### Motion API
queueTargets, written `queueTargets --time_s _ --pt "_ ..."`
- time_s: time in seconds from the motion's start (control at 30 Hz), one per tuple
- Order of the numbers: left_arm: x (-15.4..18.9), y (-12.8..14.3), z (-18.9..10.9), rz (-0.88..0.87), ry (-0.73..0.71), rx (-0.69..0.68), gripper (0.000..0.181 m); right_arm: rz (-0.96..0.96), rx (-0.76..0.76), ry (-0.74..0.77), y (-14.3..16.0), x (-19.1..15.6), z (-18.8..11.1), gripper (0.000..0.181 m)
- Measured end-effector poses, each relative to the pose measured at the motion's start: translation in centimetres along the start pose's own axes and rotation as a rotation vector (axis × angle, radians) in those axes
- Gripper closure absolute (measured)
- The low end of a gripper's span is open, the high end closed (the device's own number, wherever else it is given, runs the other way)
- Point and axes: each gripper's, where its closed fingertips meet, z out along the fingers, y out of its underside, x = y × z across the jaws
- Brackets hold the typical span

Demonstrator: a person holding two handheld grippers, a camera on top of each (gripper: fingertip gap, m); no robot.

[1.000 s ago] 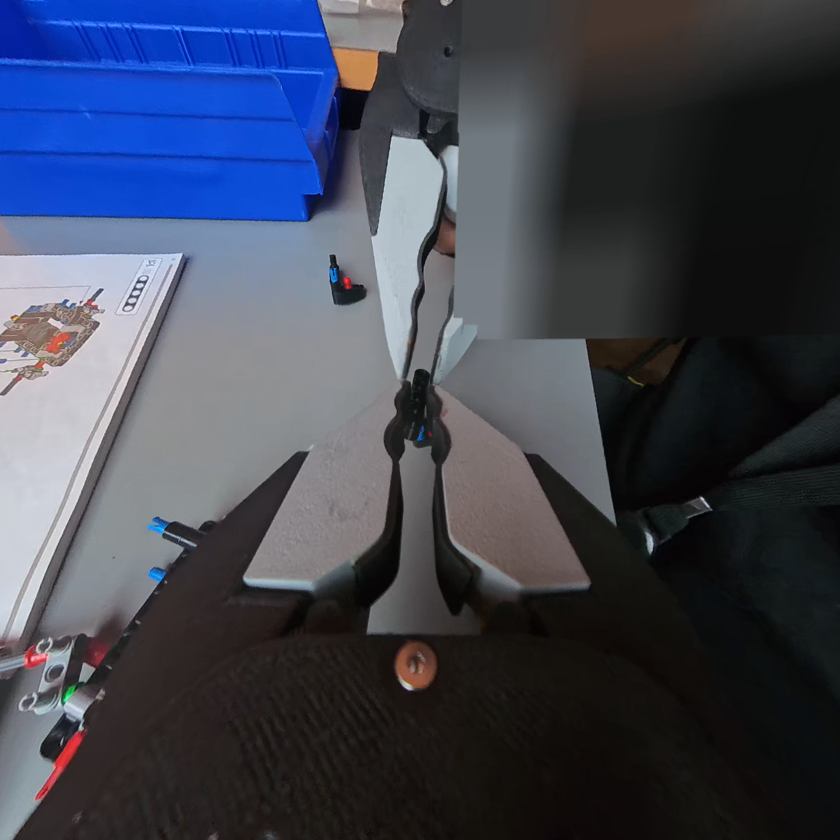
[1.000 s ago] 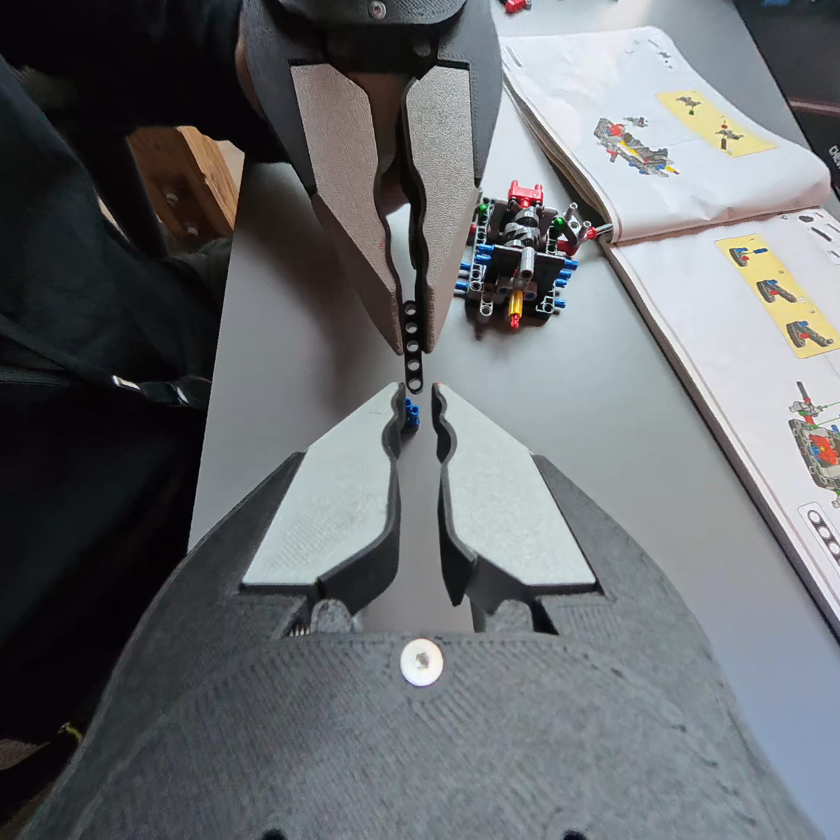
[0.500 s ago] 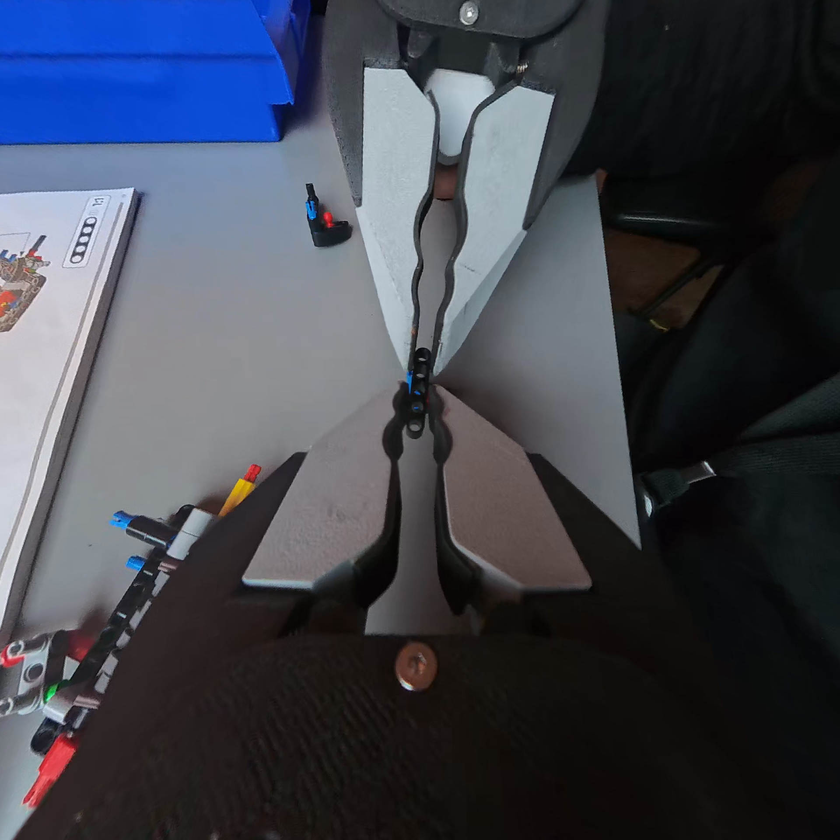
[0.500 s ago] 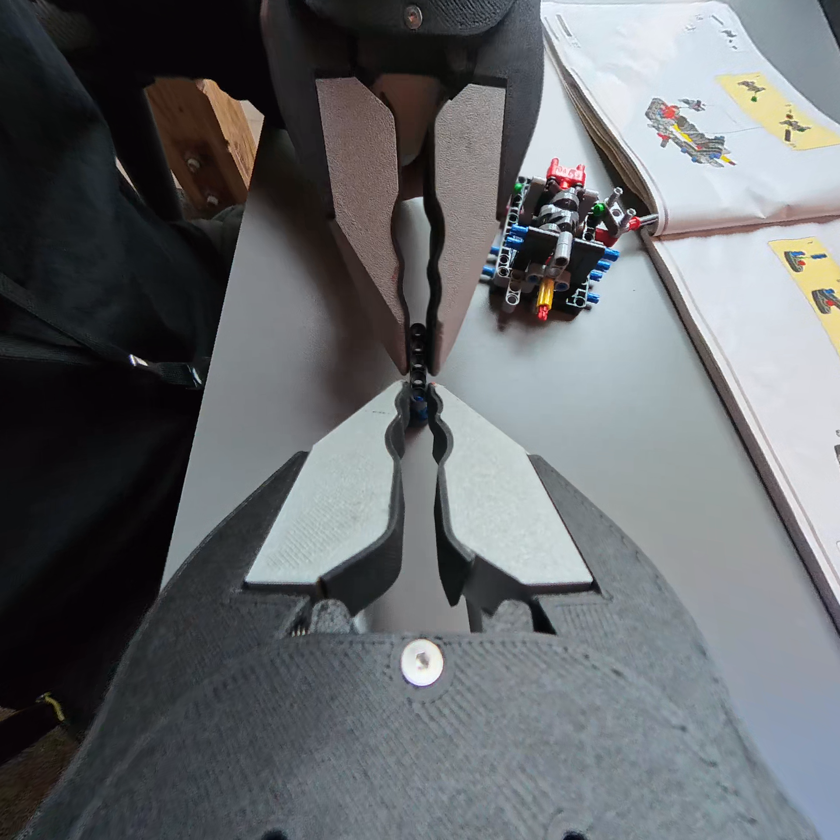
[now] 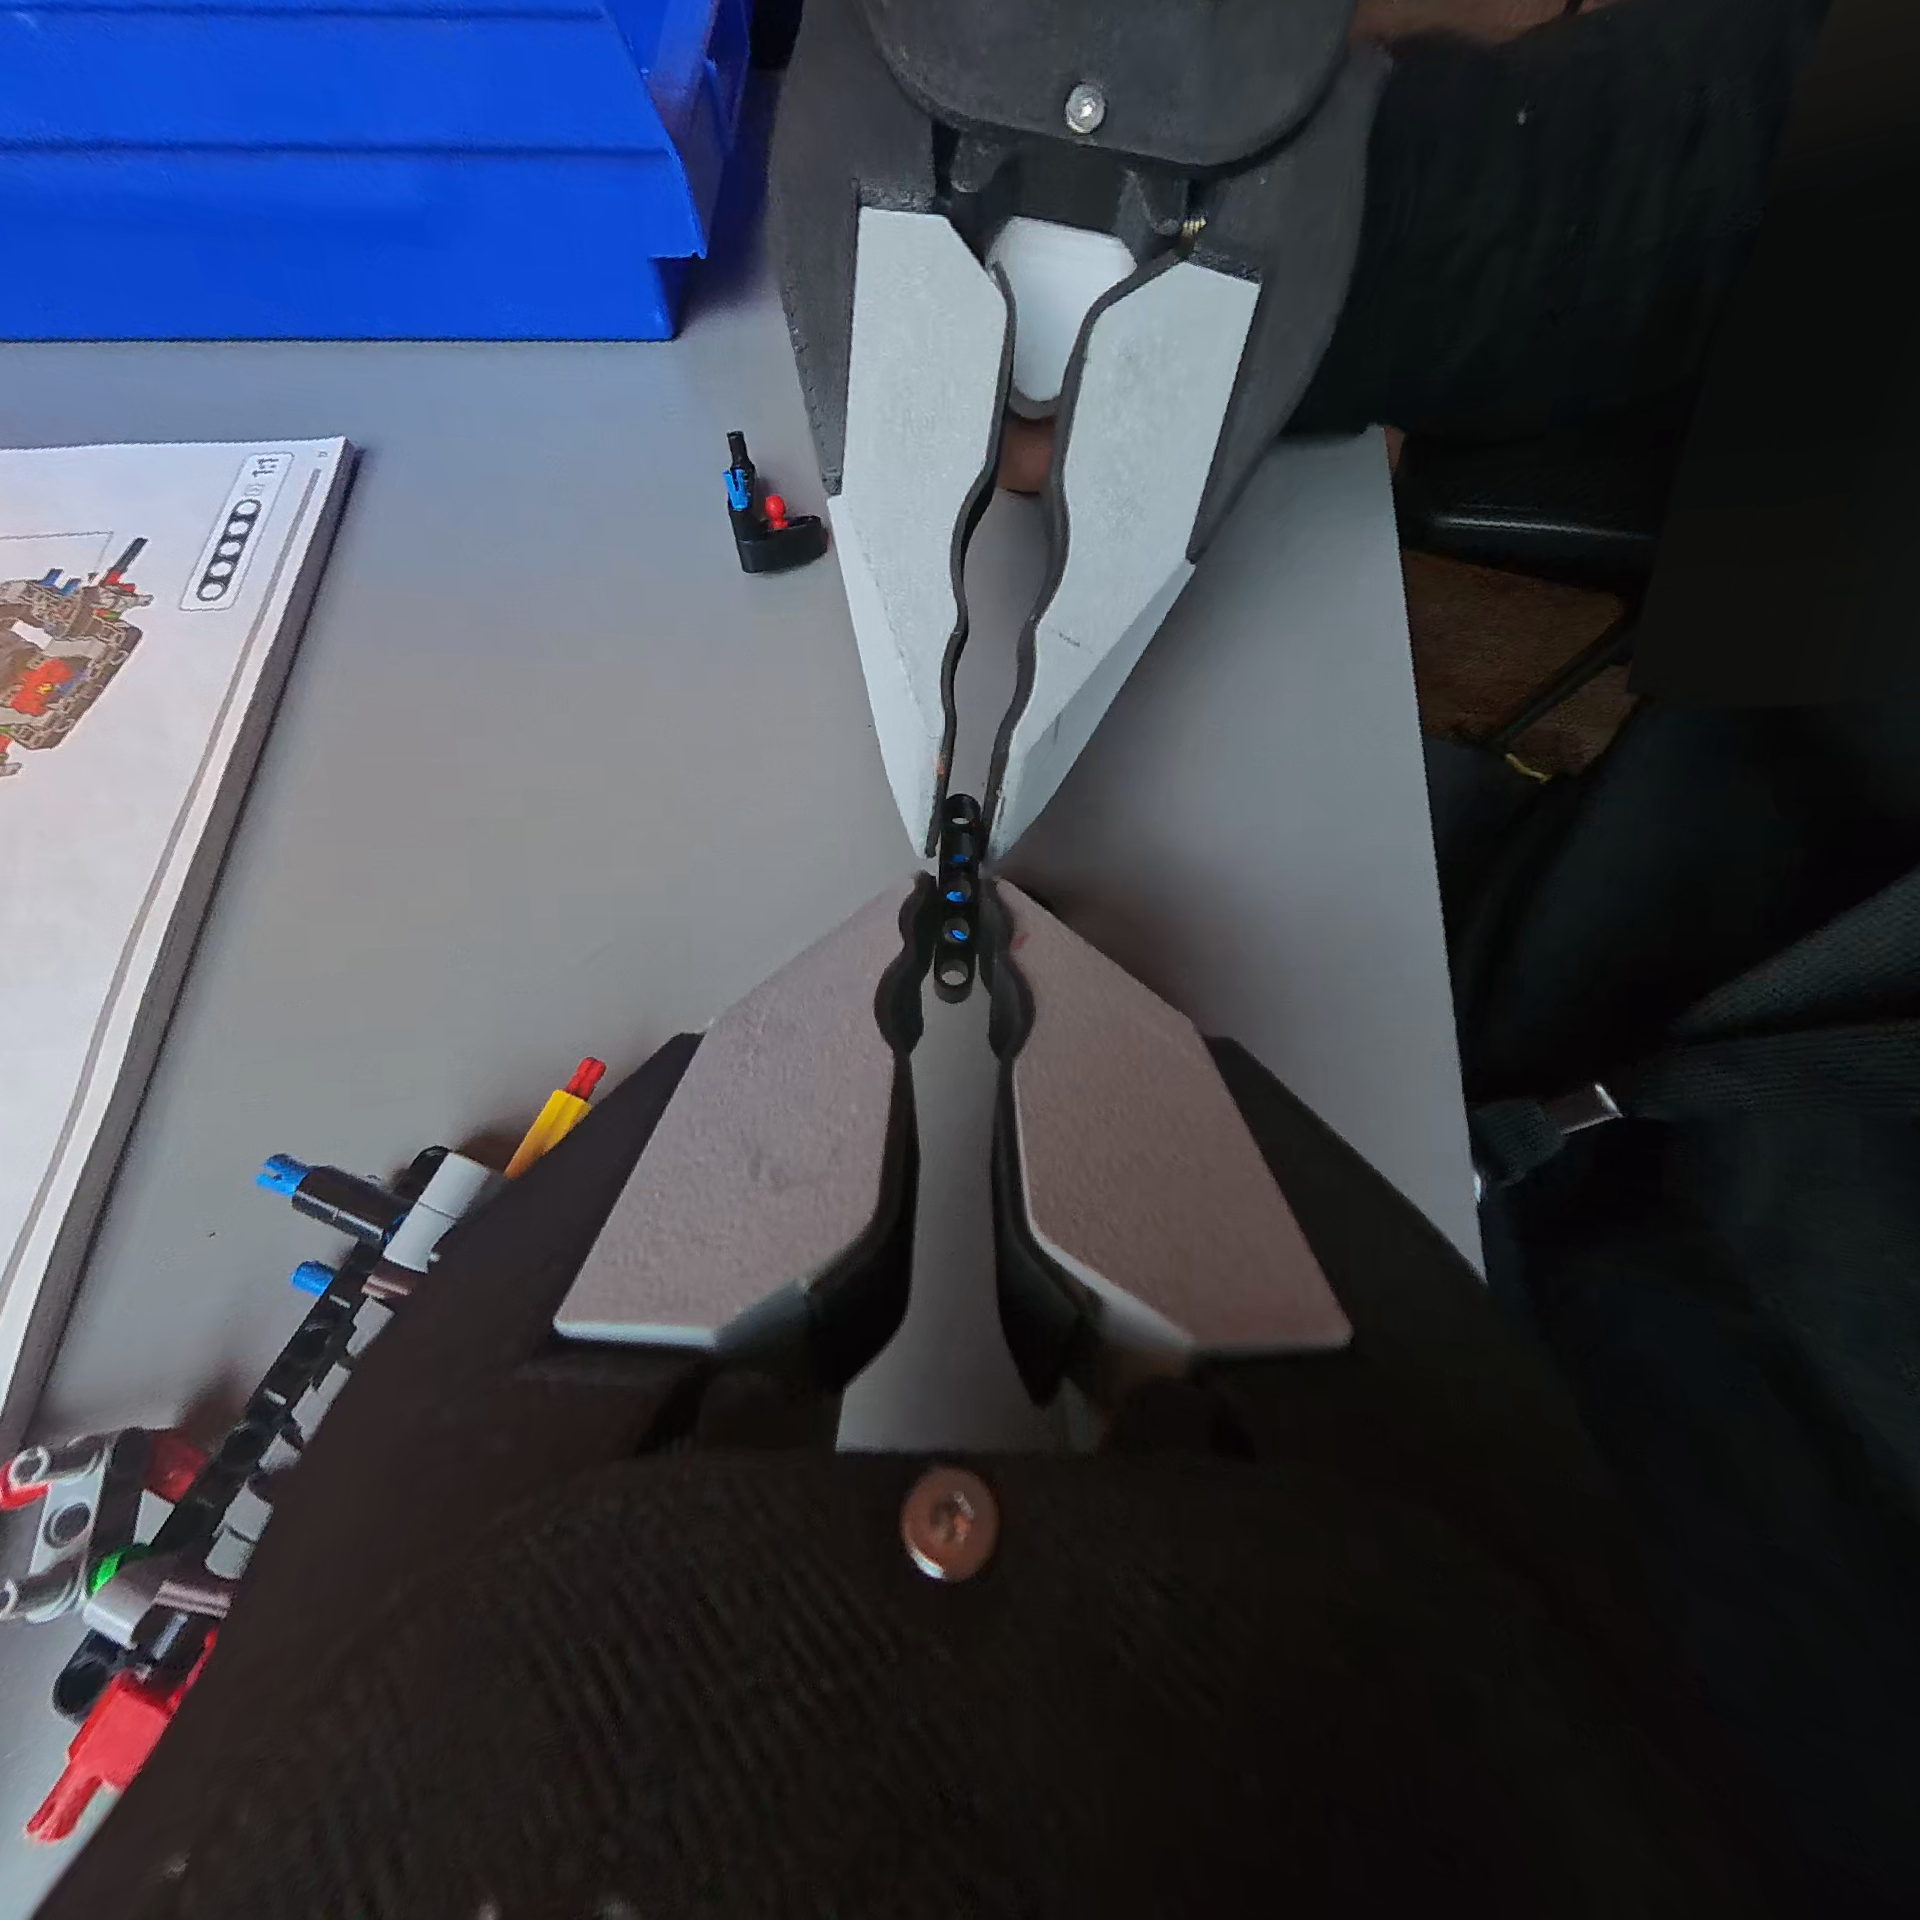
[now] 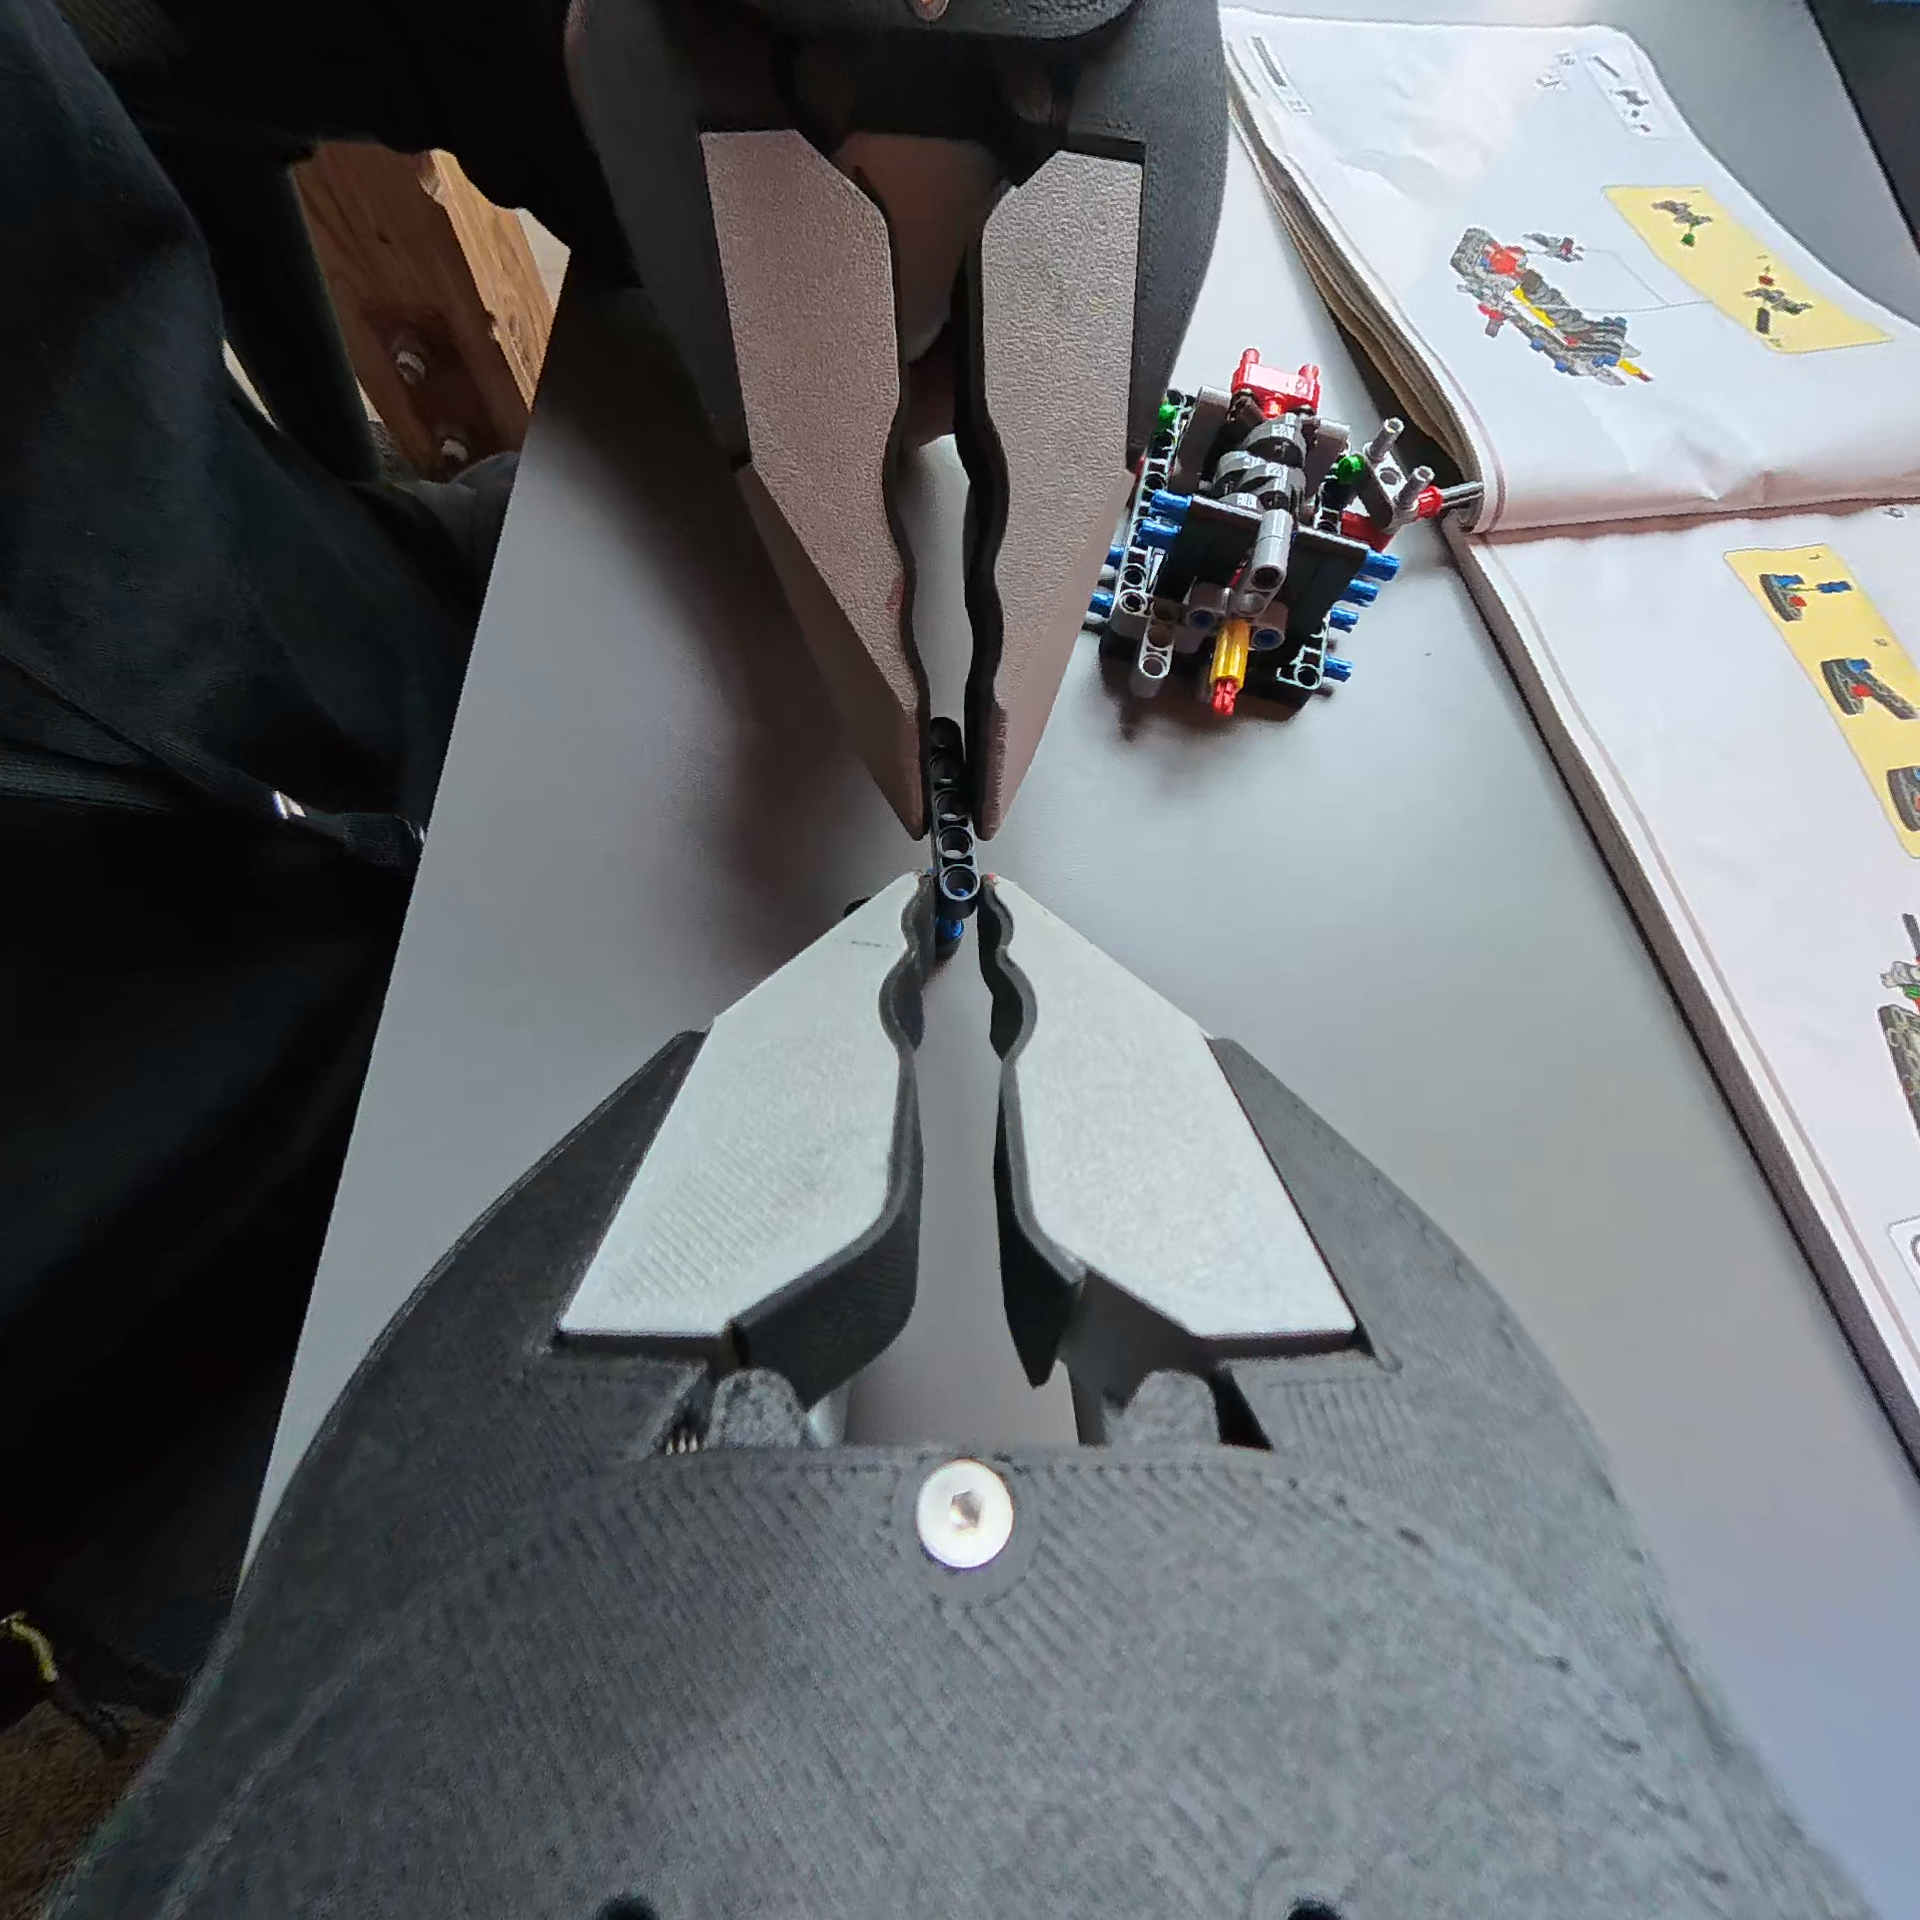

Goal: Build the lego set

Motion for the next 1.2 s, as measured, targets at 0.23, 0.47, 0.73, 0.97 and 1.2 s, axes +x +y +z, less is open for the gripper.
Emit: queueTargets --time_s 0.23,0.47,0.73,0.97,1.2 --pt "0.2 0.2 0.1 0.003 -0.027 -0.015 0.177 -0.002 0.003 -0.020 0.2 -0.2 0.1 0.177" --pt "0.1 0.3 -0.1 -0.018 -0.022 -0.010 0.177 0.075 -0.009 -0.053 0.9 -0.2 0.2 0.168" --pt "0.1 0.6 0.0 -0.020 -0.016 -0.028 0.177 0.055 -0.057 -0.053 1.3 -0.4 1.0 0.179" --pt "0.2 0.7 0.0 -0.016 -0.009 -0.035 0.177 0.039 -0.066 -0.040 1.3 -0.4 1.2 0.177" --pt "0.2 0.8 0.0 -0.013 -0.010 -0.036 0.177 0.034 -0.046 -0.032 1.1 -0.2 0.9 0.172"
